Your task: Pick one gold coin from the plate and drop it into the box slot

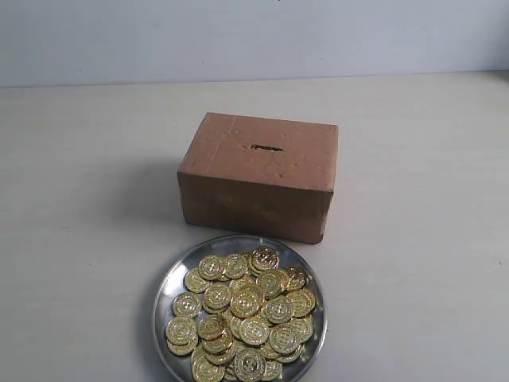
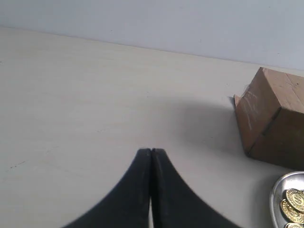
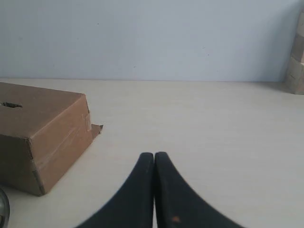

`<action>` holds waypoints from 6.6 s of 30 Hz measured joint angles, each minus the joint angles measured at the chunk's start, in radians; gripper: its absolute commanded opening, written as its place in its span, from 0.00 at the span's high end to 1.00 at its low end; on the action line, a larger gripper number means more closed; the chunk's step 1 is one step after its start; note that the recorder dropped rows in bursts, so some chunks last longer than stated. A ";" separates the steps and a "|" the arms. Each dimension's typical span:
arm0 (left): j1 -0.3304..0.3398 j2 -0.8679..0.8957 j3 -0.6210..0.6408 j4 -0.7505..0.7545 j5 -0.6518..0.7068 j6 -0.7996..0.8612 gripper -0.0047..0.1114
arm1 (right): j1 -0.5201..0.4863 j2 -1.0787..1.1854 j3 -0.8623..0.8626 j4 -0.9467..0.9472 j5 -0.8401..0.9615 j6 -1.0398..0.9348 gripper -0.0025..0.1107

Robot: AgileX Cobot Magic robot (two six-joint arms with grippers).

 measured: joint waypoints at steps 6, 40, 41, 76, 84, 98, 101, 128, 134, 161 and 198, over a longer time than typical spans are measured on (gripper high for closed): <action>0.000 0.000 0.000 0.000 0.000 0.000 0.96 | 0.000 0.000 0.000 0.000 0.000 0.000 0.98; 0.000 0.000 0.000 -0.357 -0.290 -0.071 0.96 | 0.000 0.027 -0.233 0.580 0.008 -0.056 0.98; 0.000 0.000 0.000 -0.361 -0.288 -0.071 0.96 | 0.000 0.058 -0.282 0.580 0.040 -0.092 0.98; -0.147 0.000 0.000 -0.426 -0.198 -0.056 0.96 | 0.715 1.846 -1.244 0.079 0.588 -0.389 0.47; -0.147 0.000 0.000 -0.426 -0.188 -0.053 0.96 | 0.790 1.932 -1.322 -0.027 0.624 -0.176 0.44; -0.147 0.000 0.000 -0.426 -0.186 -0.053 0.96 | 0.849 2.066 -1.381 -0.097 0.765 -0.028 0.46; -0.147 0.000 0.000 -0.426 -0.186 -0.053 0.96 | 0.849 2.070 -1.381 -0.097 0.765 -0.017 0.48; -0.147 0.000 0.000 -0.426 -0.186 -0.053 0.96 | 0.869 2.072 -1.381 -0.090 0.765 -0.008 0.49; -0.147 0.000 0.000 -0.426 -0.186 -0.053 0.96 | 0.869 2.101 -1.385 -0.088 0.766 -0.008 0.50; -0.147 0.000 0.000 -0.426 -0.186 -0.053 0.96 | 0.869 2.105 -1.385 -0.082 0.764 -0.008 0.53; -0.147 0.000 0.000 -0.426 -0.184 -0.053 0.96 | 0.825 2.105 -1.385 0.024 0.762 -0.106 0.53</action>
